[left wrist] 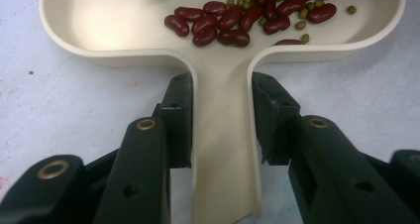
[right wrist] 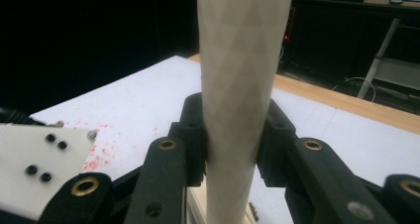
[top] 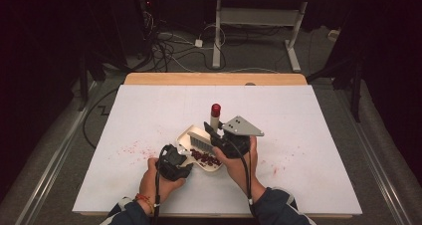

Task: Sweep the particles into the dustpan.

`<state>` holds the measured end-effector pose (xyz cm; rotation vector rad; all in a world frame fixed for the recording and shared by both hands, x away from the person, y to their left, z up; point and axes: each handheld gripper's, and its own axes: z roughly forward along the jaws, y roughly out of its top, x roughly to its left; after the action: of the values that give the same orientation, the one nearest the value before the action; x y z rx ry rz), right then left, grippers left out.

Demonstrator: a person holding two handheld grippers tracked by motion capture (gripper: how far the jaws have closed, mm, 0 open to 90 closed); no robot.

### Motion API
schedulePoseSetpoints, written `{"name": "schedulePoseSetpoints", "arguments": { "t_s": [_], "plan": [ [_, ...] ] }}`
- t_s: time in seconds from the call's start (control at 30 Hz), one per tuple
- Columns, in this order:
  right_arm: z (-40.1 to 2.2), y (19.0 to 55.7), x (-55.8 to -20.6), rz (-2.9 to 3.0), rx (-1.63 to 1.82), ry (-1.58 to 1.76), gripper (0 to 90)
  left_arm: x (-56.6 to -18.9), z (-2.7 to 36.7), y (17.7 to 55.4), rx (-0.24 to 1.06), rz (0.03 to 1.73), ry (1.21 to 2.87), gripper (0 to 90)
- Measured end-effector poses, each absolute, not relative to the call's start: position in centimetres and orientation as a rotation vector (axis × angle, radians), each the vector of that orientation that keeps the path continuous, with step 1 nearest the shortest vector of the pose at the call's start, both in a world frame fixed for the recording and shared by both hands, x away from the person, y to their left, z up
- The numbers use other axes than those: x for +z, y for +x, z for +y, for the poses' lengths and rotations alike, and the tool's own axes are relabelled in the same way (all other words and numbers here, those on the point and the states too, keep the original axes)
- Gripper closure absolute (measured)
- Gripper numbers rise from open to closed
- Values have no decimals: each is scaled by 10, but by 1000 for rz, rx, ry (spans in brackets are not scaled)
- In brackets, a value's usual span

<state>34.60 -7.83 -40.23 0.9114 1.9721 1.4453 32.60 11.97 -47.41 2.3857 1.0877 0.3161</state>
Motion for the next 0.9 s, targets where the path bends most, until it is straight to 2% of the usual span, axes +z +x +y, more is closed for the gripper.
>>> {"name": "schedulePoseSetpoints", "arguments": {
  "t_s": [0.57, 0.77, 0.9],
  "plan": [
    [-130, 358, -371, 1882, 1502, 928, 697, -473, 123, 327, 300, 1066, 2400, 637],
    [-145, 364, -375, 1857, 1450, 952, 698, -472, 127, 327, 291, 1058, 2412, 638],
    [-148, 374, -393, 1855, 1332, 960, 698, -472, 129, 326, 291, 1053, 2421, 638]
  ]
}}
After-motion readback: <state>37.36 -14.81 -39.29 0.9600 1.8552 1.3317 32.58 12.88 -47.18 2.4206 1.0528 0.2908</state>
